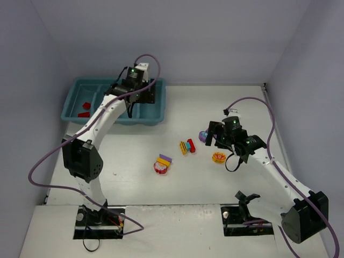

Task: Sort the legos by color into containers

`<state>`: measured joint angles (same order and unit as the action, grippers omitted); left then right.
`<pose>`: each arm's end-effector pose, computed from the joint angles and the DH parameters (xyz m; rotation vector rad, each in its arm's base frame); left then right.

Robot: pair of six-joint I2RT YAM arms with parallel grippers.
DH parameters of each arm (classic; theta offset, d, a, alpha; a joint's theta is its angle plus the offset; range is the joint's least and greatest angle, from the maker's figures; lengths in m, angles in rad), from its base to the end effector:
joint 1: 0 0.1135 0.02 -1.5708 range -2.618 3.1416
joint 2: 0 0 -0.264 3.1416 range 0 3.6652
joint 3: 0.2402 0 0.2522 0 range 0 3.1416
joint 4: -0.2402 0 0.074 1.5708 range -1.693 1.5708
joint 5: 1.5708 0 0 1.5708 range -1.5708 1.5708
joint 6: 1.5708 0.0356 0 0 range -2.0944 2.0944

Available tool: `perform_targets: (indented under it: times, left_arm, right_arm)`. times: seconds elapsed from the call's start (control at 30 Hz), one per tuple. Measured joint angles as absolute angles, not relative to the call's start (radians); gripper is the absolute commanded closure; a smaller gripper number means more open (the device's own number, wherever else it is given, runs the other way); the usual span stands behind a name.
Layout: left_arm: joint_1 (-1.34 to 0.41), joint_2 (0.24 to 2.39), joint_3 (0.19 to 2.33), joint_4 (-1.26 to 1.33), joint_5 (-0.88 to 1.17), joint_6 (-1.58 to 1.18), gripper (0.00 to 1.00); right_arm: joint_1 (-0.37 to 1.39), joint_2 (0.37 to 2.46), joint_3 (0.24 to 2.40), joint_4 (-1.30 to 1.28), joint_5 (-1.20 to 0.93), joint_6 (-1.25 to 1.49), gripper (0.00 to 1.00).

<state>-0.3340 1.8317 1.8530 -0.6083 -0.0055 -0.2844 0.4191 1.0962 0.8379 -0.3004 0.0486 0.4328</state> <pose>0.3997 -0.1385 0.3731 0.0508 2.1782 -0.3496 0.2240 0.0979 0.2857 0.0439 2.1617 0.4472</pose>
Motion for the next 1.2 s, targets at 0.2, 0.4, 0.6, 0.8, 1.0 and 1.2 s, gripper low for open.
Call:
perform_targets:
  times: [0.2, 0.4, 0.6, 0.8, 1.0, 1.2]
  left_arm:
    - [-0.476, 1.803, 1.703, -0.615, 0.022, -0.378, 0.31]
    - [-0.638, 1.849, 1.686, -0.59, 0.022, -0.428, 0.22]
    - [-0.772, 2.032, 1.832, -0.525, 0.036, -0.413, 0.17]
    - [-0.845, 2.236, 1.996, -0.492, 0.057, -0.347, 0.17]
    - [-0.877, 2.358, 2.081, -0.487, 0.089, -0.321, 0.17]
    - [-0.878, 2.416, 2.118, -0.486, 0.1, -0.316, 0.17]
  right_arm:
    - [0.375, 1.103, 0.805, -0.296, 0.061, 0.512, 0.09]
    - [0.279, 1.06, 0.745, -0.3, 0.051, 0.554, 0.04]
    - [0.236, 0.934, 0.716, -0.303, 0.034, 0.581, 0.02]
    - [0.235, 0.846, 0.706, -0.306, 0.029, 0.603, 0.02]
    - [0.234, 0.799, 0.699, -0.312, 0.03, 0.606, 0.02]
    - [0.234, 0.791, 0.693, -0.323, 0.03, 0.606, 0.02]
